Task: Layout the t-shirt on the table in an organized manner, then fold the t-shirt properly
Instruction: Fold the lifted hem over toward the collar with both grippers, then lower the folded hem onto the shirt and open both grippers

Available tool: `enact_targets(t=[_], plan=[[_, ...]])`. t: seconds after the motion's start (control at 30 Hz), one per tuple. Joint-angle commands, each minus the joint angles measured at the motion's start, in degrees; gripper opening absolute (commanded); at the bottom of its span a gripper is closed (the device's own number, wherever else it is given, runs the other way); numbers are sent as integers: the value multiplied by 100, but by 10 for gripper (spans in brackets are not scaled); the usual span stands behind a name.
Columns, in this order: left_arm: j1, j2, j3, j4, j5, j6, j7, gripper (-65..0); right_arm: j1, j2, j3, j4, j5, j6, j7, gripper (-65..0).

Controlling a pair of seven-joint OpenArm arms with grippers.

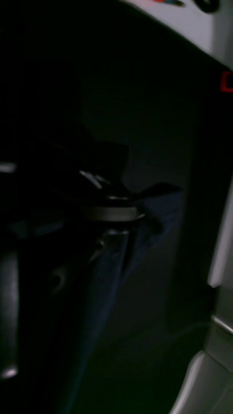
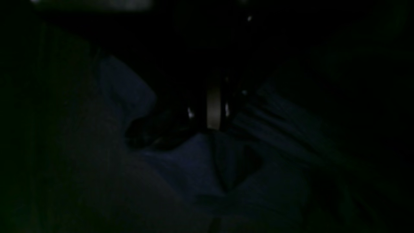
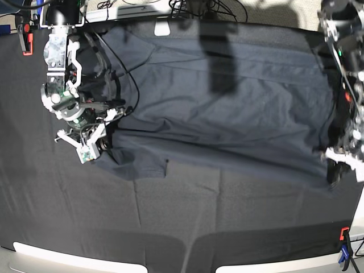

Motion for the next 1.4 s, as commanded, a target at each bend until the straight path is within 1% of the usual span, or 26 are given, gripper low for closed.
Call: enact_targets(t=[0.0, 0.13, 0.3, 0.37, 0.43, 0.5, 0.67, 0.73, 0.83, 1.07, 1.2, 1.37], plan=[[-262, -188, -37, 105, -133, 90, -282, -650, 157, 94, 50, 107, -63, -83, 133, -650], [-358, -308, -39, 105, -131, 306, -278, -650, 358, 94, -37, 107, -44, -85, 122, -650], [2, -378, -39, 107, -160, 282, -225, -650, 525, 94, -345, 109, 20, -83, 105, -650], [199, -378, -44, 107, -157, -17, -365, -650, 546, 94, -466, 109, 20, -83, 105, -650], [411, -380, -50, 107, -157, -382, -732, -650, 546, 94, -546, 111, 20, -83, 107, -650], [599, -376, -50, 107, -155, -382, -1067, -650, 544, 92, -555, 111, 20, -83, 101, -650], [887, -376, -83, 107, -157, -382, -1185, -650, 544, 94, -555, 111, 20, -83, 85, -650], [949, -376, -149, 107, -157, -382, -1325, -650, 542, 94, -555, 111, 17, -83, 83, -650], [1056, -372, -323, 107, -155, -382, -1698, -650, 542, 94, -555, 111, 17, -83, 81, -650], [1036, -389, -398, 107, -129, -382, -1650, -650, 542, 94, -555, 111, 17, -83, 81, -650], [933, -391, -393, 107, -133, -382, -1335, -650, 542, 94, -555, 111, 15, -83, 74, -650], [975, -391, -393, 107, -142, -382, -1340, -650, 544, 107, -555, 111, -155, -83, 59, -650]])
